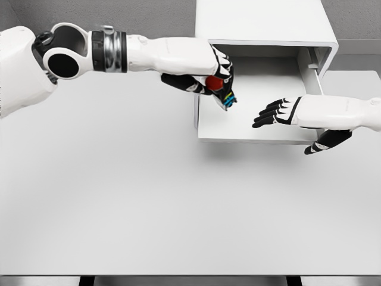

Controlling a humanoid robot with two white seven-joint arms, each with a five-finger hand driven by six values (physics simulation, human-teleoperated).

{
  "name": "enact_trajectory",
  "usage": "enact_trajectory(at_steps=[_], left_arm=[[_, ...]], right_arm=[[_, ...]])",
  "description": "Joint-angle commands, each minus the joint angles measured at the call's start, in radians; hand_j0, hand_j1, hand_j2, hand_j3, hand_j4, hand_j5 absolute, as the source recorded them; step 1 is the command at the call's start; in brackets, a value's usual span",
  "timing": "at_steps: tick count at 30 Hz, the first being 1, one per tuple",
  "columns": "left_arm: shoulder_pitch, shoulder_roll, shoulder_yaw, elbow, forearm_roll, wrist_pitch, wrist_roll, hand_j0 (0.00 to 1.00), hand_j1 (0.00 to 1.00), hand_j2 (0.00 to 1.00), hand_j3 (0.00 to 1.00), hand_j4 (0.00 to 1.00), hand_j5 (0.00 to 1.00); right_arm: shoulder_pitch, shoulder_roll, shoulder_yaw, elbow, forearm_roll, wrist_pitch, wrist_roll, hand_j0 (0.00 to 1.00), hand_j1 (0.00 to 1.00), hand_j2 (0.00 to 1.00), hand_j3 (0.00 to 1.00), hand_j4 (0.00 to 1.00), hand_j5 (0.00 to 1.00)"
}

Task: Slide open multi-storey tabletop storage cabinets and put open load switch and slide close multi-storey tabletop storage cabinets

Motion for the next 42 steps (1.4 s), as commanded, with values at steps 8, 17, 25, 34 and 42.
enact_trajectory(at_steps=[8,17,25,34,42], left_arm=[[0.000,-0.056,-0.002,0.074,-0.016,0.002,-0.001,0.43,0.43,0.43,0.43,0.43,0.43],[0.000,-0.080,-0.002,0.123,-0.039,0.002,-0.001,0.43,0.43,0.43,0.43,0.43,0.43],[0.000,-0.089,-0.002,0.114,-0.039,0.002,0.000,0.43,0.43,0.43,0.43,0.43,0.43],[0.000,-0.089,-0.001,0.102,-0.037,0.002,0.004,0.43,0.43,0.43,0.43,0.43,0.43],[0.002,-0.097,-0.001,0.099,-0.037,0.002,0.004,0.54,0.54,0.54,0.54,0.54,0.54]], right_arm=[[0.003,0.001,0.001,0.000,-0.008,0.003,-0.001,1.00,1.00,1.00,1.00,1.00,1.00],[0.005,0.001,0.001,0.000,-0.007,0.003,-0.001,1.00,1.00,1.00,1.00,1.00,1.00],[0.005,0.001,0.001,0.000,-0.008,0.003,-0.001,1.00,1.00,1.00,1.00,1.00,1.00],[0.005,0.004,0.002,0.000,-0.008,0.003,-0.001,1.00,1.00,1.00,1.00,1.00,1.00],[0.005,0.004,0.002,0.000,-0.008,0.003,-0.001,1.00,1.00,1.00,1.00,1.00,1.00]])
